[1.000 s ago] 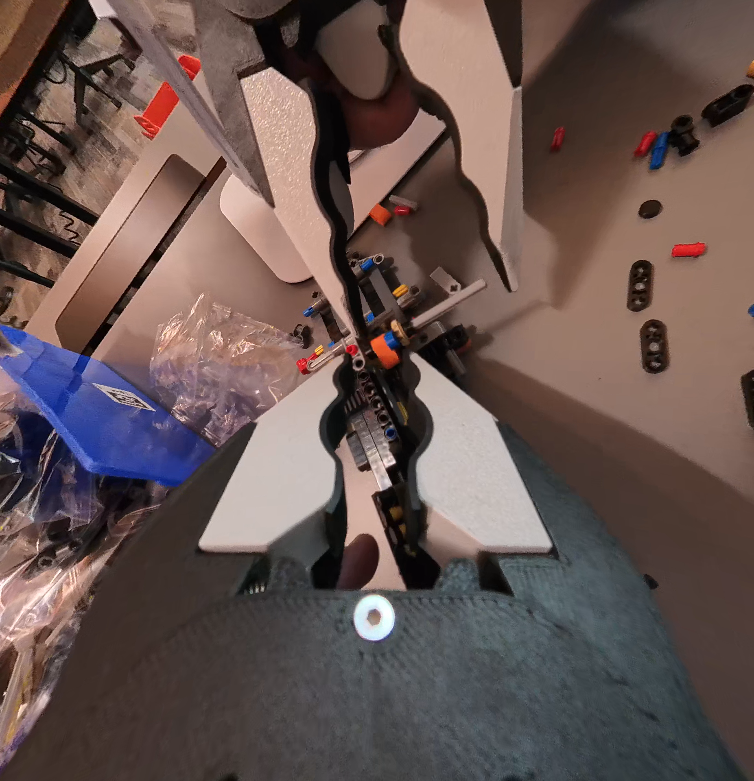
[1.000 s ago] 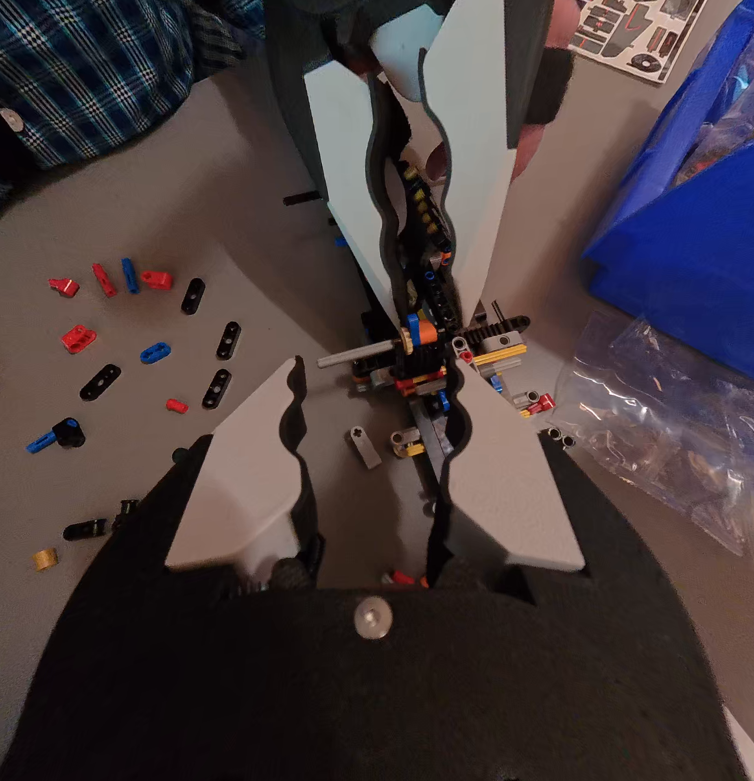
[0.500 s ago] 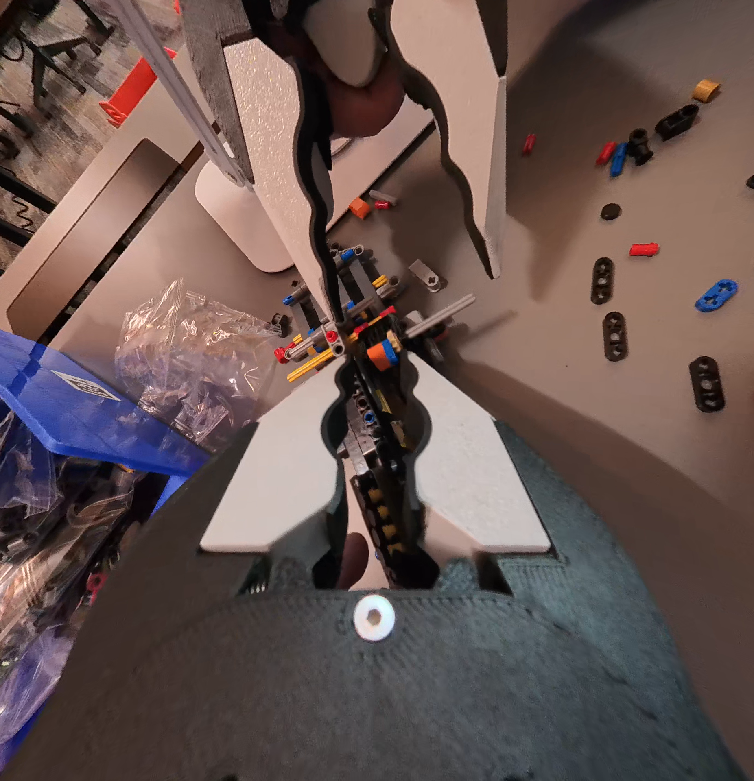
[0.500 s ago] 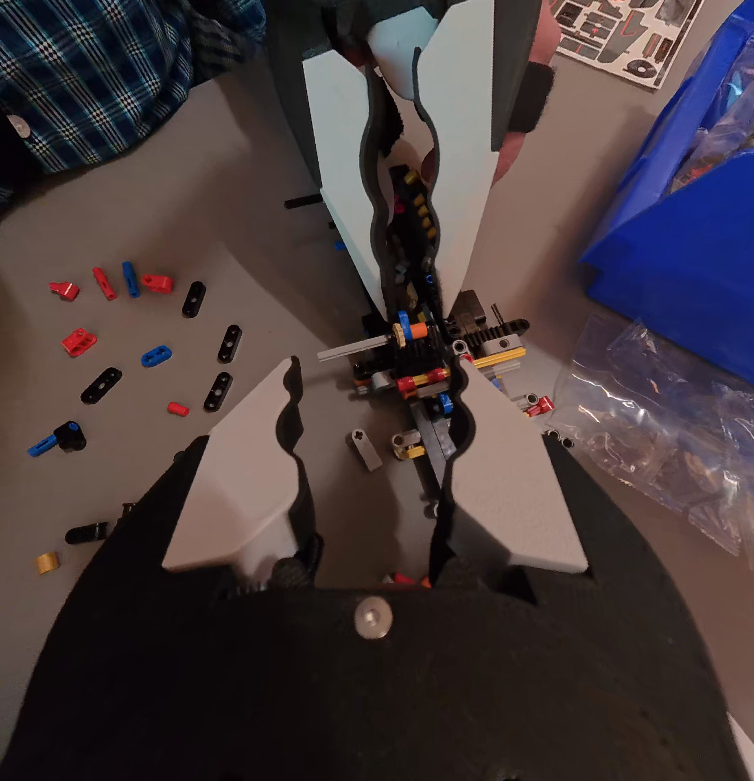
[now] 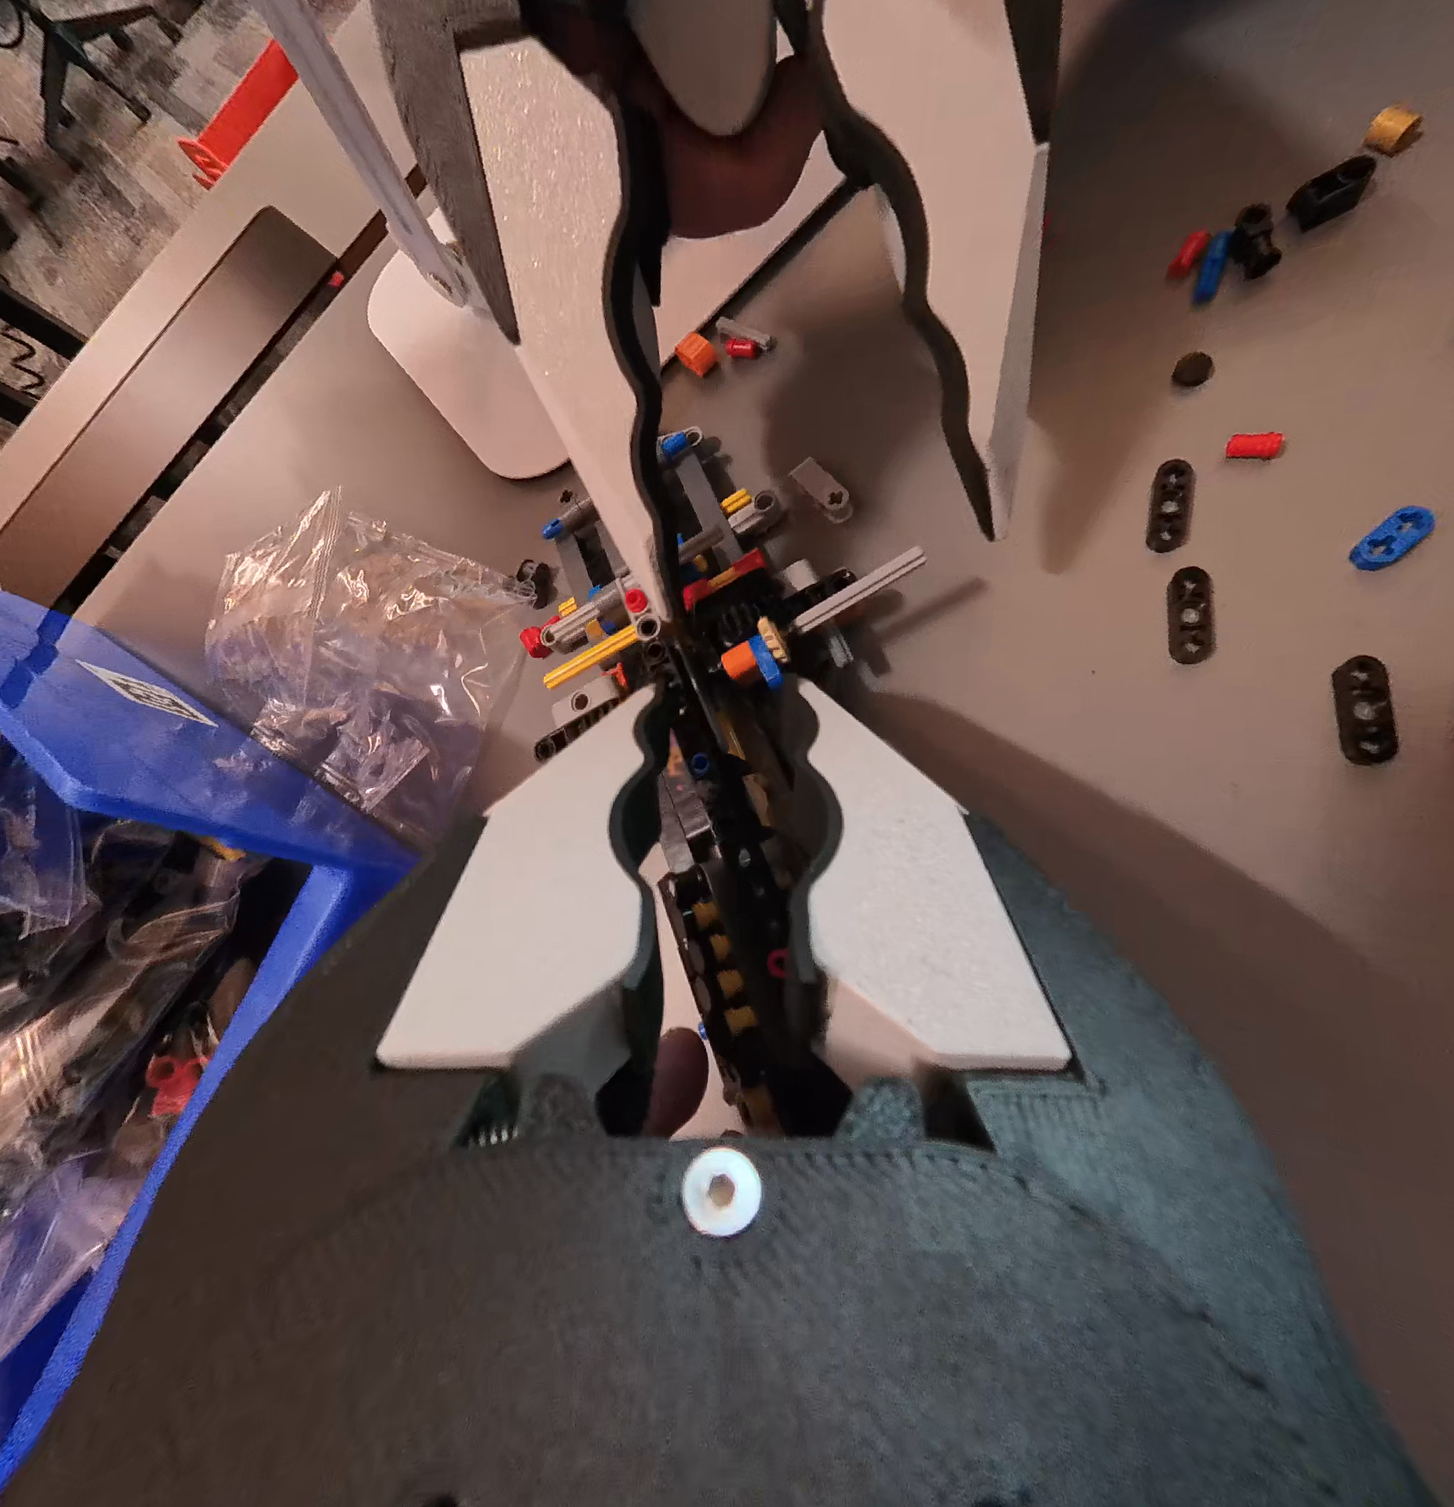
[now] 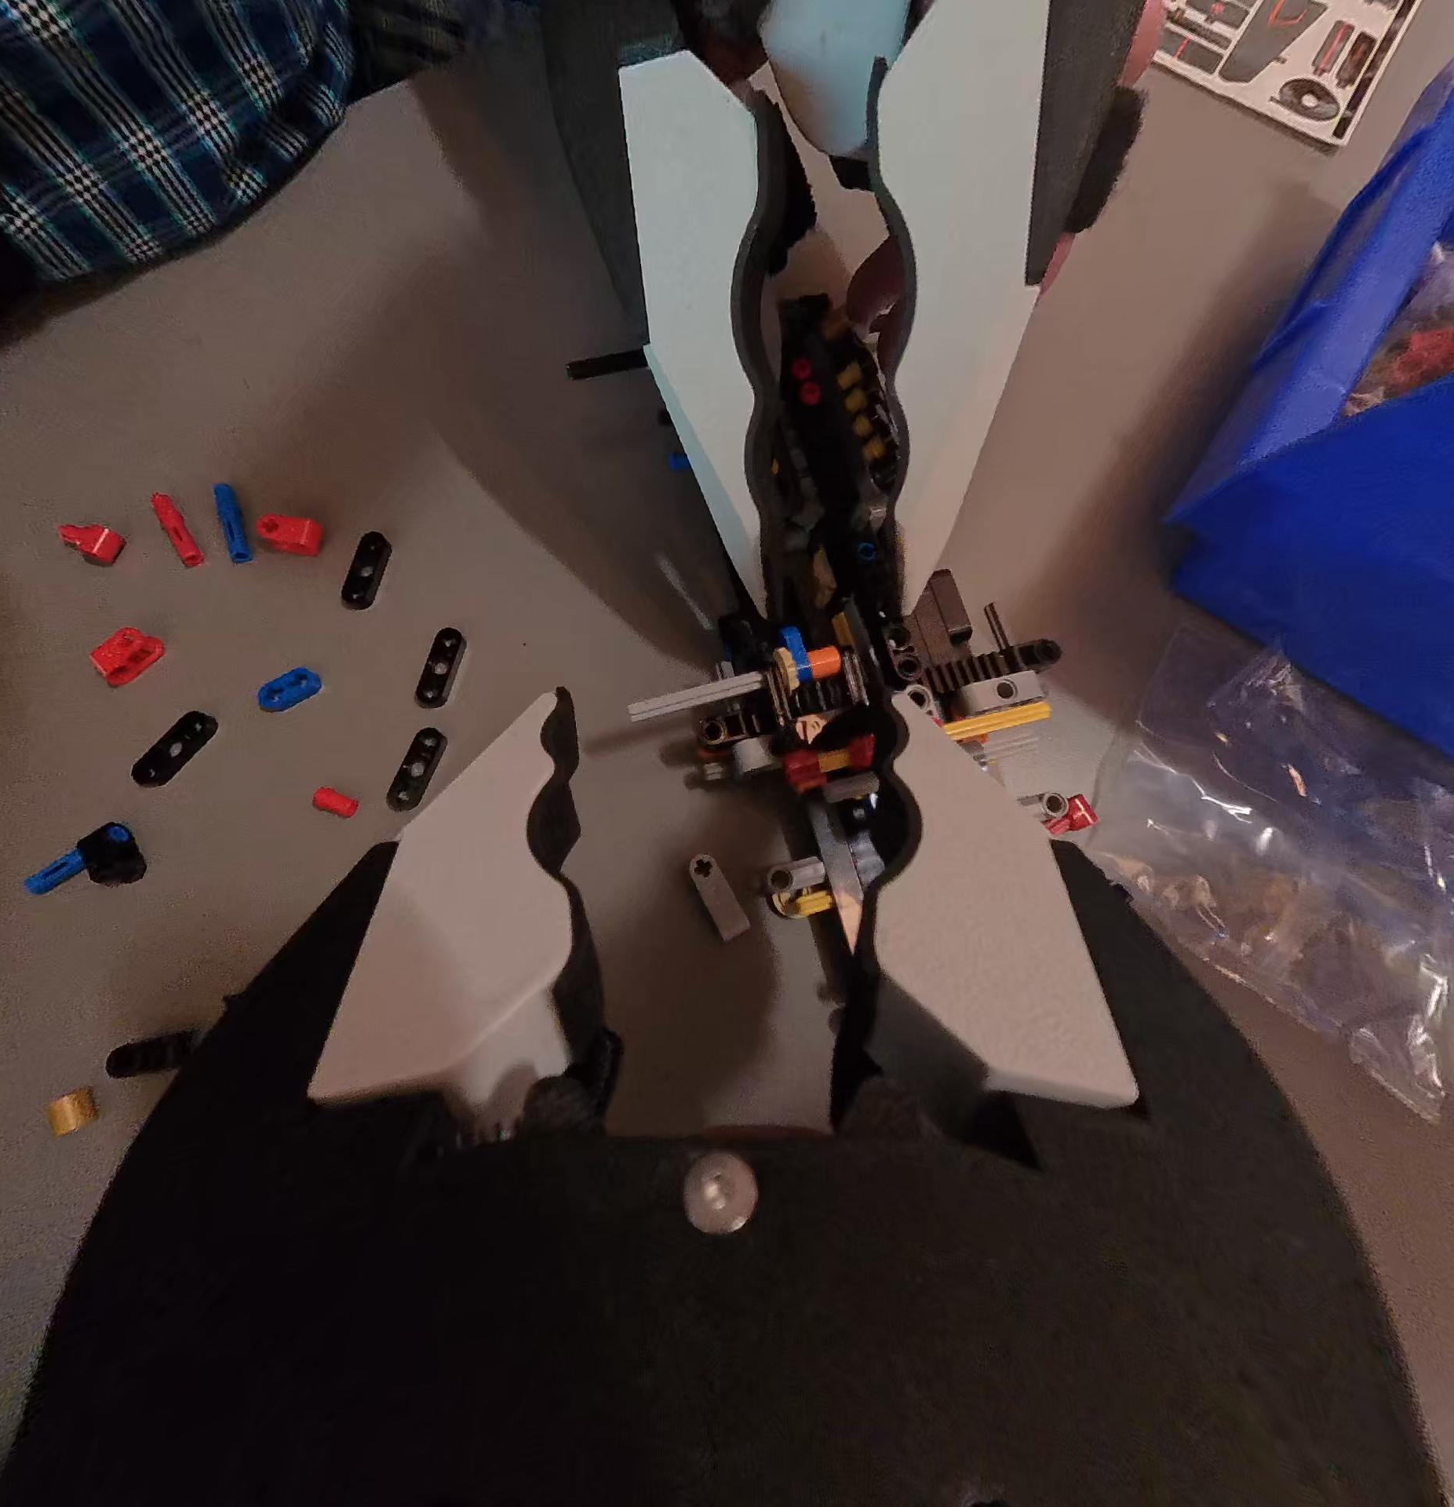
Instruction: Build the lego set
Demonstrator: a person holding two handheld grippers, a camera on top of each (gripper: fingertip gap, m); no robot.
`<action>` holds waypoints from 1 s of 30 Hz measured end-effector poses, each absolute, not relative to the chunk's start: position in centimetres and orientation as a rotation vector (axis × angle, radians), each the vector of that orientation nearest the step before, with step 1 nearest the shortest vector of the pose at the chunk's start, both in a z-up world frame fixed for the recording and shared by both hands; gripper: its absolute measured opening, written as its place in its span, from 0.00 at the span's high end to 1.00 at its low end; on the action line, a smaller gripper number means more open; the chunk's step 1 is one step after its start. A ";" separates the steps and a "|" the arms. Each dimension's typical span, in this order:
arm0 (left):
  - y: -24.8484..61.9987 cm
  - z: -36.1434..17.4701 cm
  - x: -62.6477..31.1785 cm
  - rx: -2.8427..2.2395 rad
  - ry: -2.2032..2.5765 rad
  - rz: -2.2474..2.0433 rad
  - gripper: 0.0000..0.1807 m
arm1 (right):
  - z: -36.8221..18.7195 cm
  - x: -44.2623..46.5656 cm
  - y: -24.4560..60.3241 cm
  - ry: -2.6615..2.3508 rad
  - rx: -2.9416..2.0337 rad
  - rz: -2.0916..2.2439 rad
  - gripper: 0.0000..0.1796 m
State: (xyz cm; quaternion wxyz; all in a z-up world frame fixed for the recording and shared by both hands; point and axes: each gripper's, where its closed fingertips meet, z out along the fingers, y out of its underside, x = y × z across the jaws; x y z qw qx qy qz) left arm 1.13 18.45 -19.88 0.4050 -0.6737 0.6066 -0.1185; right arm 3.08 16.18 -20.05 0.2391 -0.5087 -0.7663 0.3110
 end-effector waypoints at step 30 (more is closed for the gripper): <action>18.1 -19.0 -0.4 -1.712 1.421 -0.221 0.82 | -19.4 3.1 15.8 -2.086 -1.626 0.729 0.74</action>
